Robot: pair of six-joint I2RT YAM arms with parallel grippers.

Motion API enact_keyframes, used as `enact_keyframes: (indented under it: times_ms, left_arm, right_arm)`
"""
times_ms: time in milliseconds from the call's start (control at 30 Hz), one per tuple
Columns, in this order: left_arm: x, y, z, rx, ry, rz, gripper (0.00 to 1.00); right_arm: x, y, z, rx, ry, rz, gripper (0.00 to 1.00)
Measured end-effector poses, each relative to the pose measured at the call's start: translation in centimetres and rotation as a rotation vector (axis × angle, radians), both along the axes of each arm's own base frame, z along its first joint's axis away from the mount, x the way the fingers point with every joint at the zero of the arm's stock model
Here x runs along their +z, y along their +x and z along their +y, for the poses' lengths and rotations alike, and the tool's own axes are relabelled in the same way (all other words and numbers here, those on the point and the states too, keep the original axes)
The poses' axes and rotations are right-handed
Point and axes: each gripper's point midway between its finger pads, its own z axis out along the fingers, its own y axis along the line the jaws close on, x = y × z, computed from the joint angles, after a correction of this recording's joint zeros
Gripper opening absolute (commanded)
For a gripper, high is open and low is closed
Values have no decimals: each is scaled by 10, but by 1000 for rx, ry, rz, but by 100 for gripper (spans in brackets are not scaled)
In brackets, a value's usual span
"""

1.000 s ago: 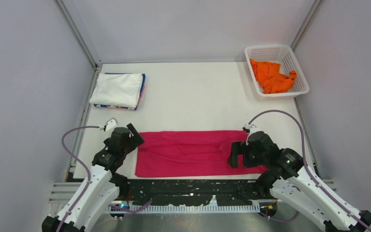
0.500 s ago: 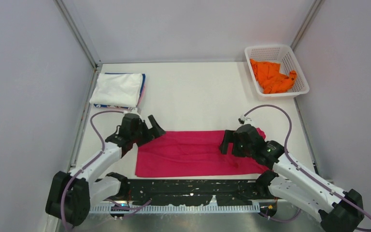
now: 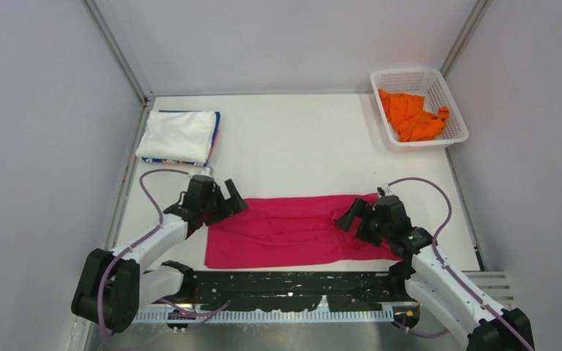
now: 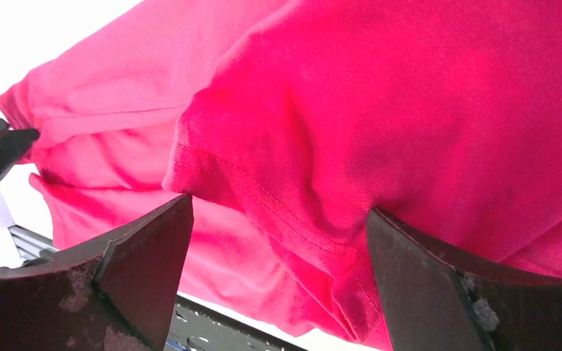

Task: Fold and stack the t-shirts
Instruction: Rotate the tshirt 90 degrees

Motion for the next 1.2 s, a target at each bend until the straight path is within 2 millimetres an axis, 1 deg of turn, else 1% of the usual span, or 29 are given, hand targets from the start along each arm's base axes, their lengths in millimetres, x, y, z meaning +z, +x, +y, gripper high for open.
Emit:
enact_keyframes:
  times_ms: [167, 333, 433, 500, 600, 633, 667, 800, 900, 1033, 1133, 1200]
  left_arm:
    - [1, 0, 1, 5, -7, -22, 100]
    - [2, 0, 0, 24, -29, -46, 100]
    - [3, -3, 1, 53, -55, -75, 100]
    - [4, -7, 0, 70, -76, -98, 100]
    - [5, -14, -5, 85, -106, -120, 100]
    - [6, -16, -7, 91, -116, -124, 100]
    - [6, -18, -8, 93, -124, -126, 100]
    - [8, -30, -21, 83, -148, -132, 100]
    - [8, -39, -34, 60, -162, -128, 100]
    - [7, -47, -48, 50, -177, -120, 100]
    - [7, -58, -64, 16, -191, -115, 100]
    - [8, -67, -75, -14, -197, -112, 100]
  right_arm:
    - [1, 16, 0, -15, 33, -7, 96]
    - [1, 49, -9, -37, -13, 22, 95]
    - [1, 78, -16, -41, -64, 30, 95]
    - [1, 100, -19, -34, -91, 25, 95]
    - [2, 134, -19, -6, -115, 7, 95]
    - [2, 150, -17, 15, -126, -3, 95]
    - [3, 161, -15, 33, -132, -12, 95]
    - [5, 215, -5, 138, -158, -62, 95]
    - [6, 249, 5, 205, -159, -90, 95]
    - [8, 288, 21, 283, -172, -116, 95]
    - [8, 310, 37, 344, -200, -128, 95]
    - [7, 315, 52, 389, -217, -133, 95]
